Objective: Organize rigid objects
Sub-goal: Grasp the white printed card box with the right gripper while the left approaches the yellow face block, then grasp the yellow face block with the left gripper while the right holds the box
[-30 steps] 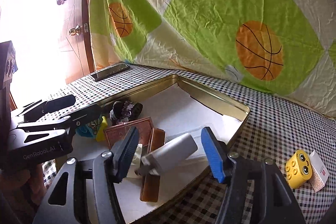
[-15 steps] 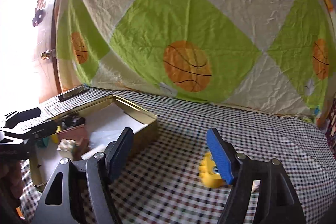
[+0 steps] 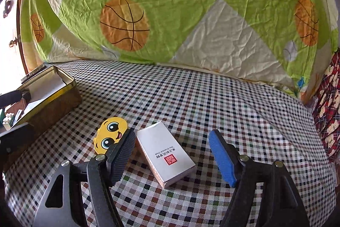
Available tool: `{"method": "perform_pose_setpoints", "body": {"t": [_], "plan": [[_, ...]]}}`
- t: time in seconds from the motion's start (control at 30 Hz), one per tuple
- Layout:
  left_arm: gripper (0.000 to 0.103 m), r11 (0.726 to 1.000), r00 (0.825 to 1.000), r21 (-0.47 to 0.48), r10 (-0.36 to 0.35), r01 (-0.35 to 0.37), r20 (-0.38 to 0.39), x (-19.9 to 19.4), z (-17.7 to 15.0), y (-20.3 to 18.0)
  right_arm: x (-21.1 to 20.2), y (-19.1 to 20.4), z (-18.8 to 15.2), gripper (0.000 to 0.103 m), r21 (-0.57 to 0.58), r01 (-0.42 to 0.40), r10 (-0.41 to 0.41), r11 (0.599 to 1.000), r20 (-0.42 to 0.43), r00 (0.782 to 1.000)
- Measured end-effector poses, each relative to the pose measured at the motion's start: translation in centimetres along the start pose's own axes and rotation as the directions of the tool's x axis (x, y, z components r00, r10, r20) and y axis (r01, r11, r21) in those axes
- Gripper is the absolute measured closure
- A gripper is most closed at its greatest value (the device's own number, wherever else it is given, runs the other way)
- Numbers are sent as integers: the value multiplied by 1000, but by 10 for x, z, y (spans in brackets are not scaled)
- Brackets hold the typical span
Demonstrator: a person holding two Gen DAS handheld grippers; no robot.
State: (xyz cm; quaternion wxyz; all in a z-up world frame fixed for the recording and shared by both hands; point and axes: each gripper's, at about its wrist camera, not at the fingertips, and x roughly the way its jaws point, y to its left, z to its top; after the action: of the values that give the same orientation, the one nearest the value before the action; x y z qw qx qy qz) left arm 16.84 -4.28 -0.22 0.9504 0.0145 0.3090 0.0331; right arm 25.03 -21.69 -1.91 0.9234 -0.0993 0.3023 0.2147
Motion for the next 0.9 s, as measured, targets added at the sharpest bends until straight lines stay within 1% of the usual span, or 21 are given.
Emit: {"method": "perform_pose_setpoints", "body": {"t": [0.07,0.17,0.27,0.3,0.33,0.37,0.4,0.47,0.53,0.67,0.77,0.9], "plan": [[0,1000,1000,-2,10,-10,-9,8,1,-1,6,0,0,29,-9,-31,31,999,-28,999],[0,1000,1000,-11,4,-4,-29,17,3,-1,17,5,1,29,-40,-8,5,999,-90,996],[0,1000,999,-20,4,-5,-32,21,3,-1,24,0,0,30,-22,-41,38,999,-128,991],[0,1000,999,-22,5,-6,-32,22,3,-2,28,0,-1,32,-20,-51,47,999,-154,987],[0,1000,999,-23,2,-3,-35,23,3,-4,33,0,-2,41,-17,-60,56,998,-180,982],[0,1000,999,-21,-3,3,-38,24,3,-6,36,0,-2,46,-14,-68,64,998,-193,979],[0,1000,999,-15,-6,5,-39,26,3,-9,37,0,-3,59,-14,-79,74,997,-201,977],[0,1000,999,5,-3,4,-38,27,3,-16,35,0,-4,60,-14,-84,79,996,-200,977],[0,1000,999,14,-7,7,-39,29,4,-21,31,-3,-3,60,-4,-72,70,997,-182,981],[1,1000,998,22,-19,20,-54,36,6,-32,26,-18,-2,60,58,-18,27,998,-158,987],[1,999,996,30,-36,38,-78,44,7,-44,23,-32,-3,60,119,10,8,993,-149,989],[1,997,992,46,-50,56,-115,58,6,-57,21,-44,-4,60,163,40,-16,986,-145,989]]}}
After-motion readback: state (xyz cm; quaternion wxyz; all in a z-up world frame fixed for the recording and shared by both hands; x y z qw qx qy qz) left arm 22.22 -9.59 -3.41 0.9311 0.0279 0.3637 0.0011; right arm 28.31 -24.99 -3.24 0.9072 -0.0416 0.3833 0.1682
